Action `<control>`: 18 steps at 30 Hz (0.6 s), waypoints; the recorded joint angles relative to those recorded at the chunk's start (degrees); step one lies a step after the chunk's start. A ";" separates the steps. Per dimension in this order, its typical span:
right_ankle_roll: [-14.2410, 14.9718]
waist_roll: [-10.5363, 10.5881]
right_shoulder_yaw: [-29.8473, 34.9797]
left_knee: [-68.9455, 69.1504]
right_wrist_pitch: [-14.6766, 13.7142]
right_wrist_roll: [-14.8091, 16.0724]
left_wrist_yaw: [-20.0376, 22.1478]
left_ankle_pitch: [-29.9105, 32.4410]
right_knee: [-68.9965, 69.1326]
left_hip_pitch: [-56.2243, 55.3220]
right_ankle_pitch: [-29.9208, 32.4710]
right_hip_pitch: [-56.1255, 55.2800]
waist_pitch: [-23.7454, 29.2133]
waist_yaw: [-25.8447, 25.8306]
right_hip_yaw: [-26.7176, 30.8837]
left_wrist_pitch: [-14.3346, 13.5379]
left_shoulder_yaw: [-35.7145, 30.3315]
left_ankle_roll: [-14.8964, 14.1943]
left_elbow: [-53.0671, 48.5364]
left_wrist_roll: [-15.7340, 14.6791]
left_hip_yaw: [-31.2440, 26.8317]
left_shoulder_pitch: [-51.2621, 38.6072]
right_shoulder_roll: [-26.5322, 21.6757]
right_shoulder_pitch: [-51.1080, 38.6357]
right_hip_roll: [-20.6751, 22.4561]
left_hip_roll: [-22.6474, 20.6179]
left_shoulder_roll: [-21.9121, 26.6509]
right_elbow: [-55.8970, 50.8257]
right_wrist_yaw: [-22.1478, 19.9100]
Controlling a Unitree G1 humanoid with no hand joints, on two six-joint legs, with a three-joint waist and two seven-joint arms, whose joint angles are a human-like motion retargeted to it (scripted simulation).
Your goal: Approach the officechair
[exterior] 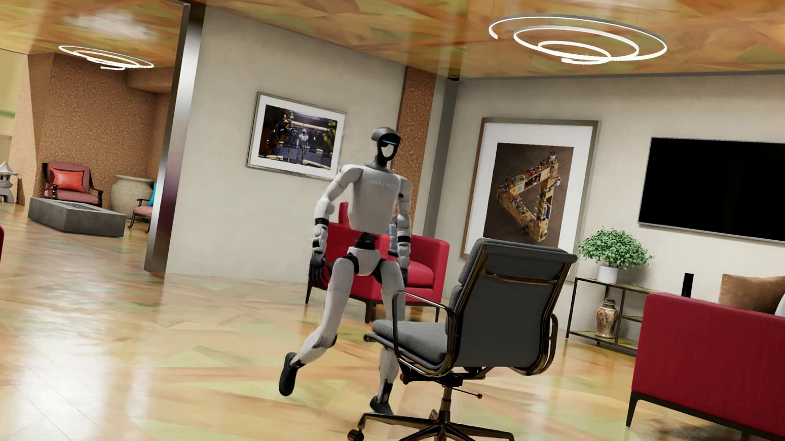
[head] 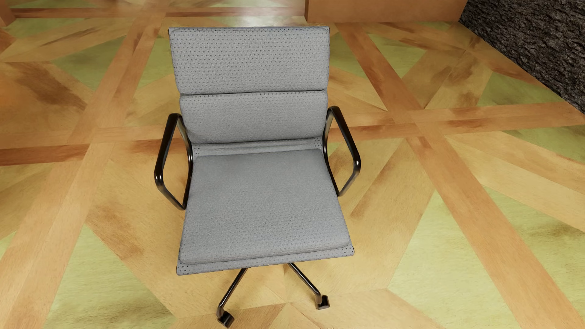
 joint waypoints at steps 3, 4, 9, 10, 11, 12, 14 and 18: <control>0.00 0.99 -0.16 -1.43 0.00 0.00 0.00 -2.92 5.56 2.48 -10.97 -10.06 1.11 -4.14 0.00 0.00 3.41 0.00 0.04 0.00 0.00 -4.36 0.79 -1.20 1.26 0.14 3.52 -5.47 0.00; 0.00 1.73 -0.61 -2.22 0.00 0.00 0.00 -4.10 2.17 3.28 -11.66 -11.74 1.13 -5.57 0.00 0.00 5.13 0.00 0.48 0.00 0.00 -6.02 1.00 -1.30 2.05 0.36 4.34 -6.27 0.00; 0.00 3.48 1.27 -5.95 0.00 0.00 0.00 -10.77 -35.52 6.98 -10.48 -6.19 -1.01 -9.31 0.00 0.00 12.31 0.00 -3.62 0.00 0.00 -12.53 0.94 -0.10 6.17 0.36 7.78 -4.61 0.00; 0.00 2.70 2.27 -6.59 0.00 0.00 0.00 -13.82 -39.17 8.50 -10.19 -4.63 -1.76 -8.71 0.00 0.00 12.55 0.00 -5.28 0.00 0.00 -13.71 1.32 0.24 6.10 -0.03 8.41 -2.53 0.00; 0.00 1.63 3.83 -6.39 0.00 0.00 0.00 -17.57 -40.79 10.61 -8.94 -3.72 -2.62 -7.31 0.00 0.00 12.57 0.00 -6.90 0.00 0.00 -14.77 1.74 0.40 5.82 -0.28 8.86 -0.08 0.00; 0.00 0.23 6.07 -4.98 0.00 0.00 0.00 -19.99 -41.64 13.61 -7.99 -3.38 -3.59 -5.06 0.00 0.00 12.40 0.00 -8.75 0.00 0.00 -15.80 2.16 0.45 5.71 -0.37 9.42 2.48 0.00; 0.00 -1.27 11.83 -4.41 0.00 0.00 0.00 -21.35 -41.31 14.51 -8.11 -2.56 -4.20 -1.01 0.00 0.00 14.63 0.00 -9.52 0.00 0.00 -15.20 2.88 -0.65 4.69 -0.55 7.45 7.21 0.00; 0.00 0.94 9.22 -6.94 0.00 0.00 0.00 -21.63 -42.13 14.17 -11.97 1.59 -5.06 -1.02 0.00 0.00 12.84 0.00 -0.19 0.00 0.00 -8.40 2.13 -2.25 5.71 -0.24 -1.78 6.09 0.00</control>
